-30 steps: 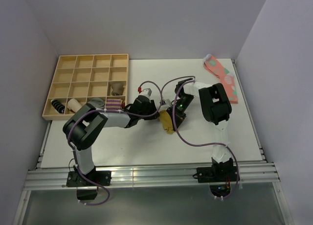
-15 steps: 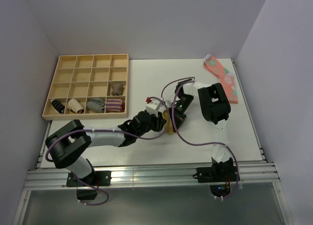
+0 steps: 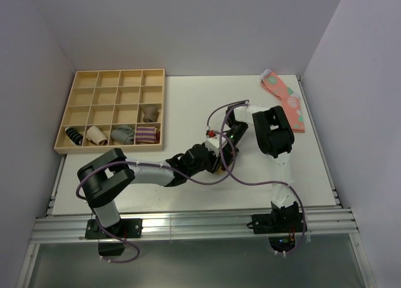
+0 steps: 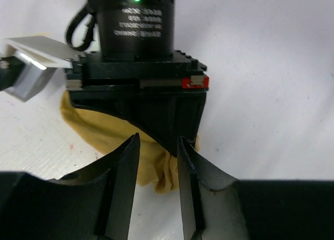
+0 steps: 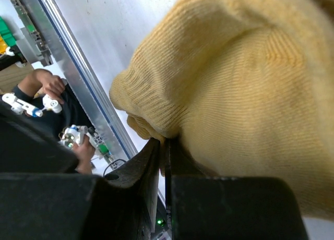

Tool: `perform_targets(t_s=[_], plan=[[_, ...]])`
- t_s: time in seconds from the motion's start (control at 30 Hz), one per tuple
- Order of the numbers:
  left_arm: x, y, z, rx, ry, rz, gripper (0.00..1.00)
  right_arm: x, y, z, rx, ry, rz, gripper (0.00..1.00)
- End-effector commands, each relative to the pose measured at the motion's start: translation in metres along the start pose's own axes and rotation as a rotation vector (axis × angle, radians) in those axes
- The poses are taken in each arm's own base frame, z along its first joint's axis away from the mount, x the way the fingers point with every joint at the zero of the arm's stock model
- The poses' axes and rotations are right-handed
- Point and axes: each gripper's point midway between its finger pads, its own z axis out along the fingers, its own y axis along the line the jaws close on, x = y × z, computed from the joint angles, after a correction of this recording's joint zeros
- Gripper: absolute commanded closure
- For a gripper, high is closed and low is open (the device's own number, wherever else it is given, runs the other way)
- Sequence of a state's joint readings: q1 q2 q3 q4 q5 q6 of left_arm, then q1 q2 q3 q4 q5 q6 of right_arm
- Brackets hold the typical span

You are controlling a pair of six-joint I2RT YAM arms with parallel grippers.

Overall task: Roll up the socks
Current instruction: Adjust the sock at the center of the board.

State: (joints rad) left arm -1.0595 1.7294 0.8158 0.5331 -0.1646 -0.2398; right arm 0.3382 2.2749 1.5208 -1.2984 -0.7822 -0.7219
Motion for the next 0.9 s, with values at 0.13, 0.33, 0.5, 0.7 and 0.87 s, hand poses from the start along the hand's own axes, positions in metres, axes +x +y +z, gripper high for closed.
perform_targets(t_s=[0.13,0.33,0.5,0.7,0.87], plan=[[0.014,-0.020,0.015,0.070,0.062,0.084,0.61,-0.003,-0.015,-0.001,0.059,0.012,-0.044,0.98],[0.027,-0.016,0.015,0.055,0.089,0.089,0.61,-0.002,-0.016,-0.001,0.058,0.012,-0.041,0.98],[0.036,-0.013,0.014,0.047,0.115,0.100,0.63,-0.002,-0.016,-0.001,0.058,0.010,-0.045,0.98],[0.040,-0.013,0.010,0.049,0.129,0.102,0.63,0.000,-0.017,-0.002,0.059,0.011,-0.042,0.98],[0.048,-0.012,0.008,0.052,0.147,0.104,0.63,0.000,-0.019,-0.003,0.063,0.007,-0.040,0.98]])
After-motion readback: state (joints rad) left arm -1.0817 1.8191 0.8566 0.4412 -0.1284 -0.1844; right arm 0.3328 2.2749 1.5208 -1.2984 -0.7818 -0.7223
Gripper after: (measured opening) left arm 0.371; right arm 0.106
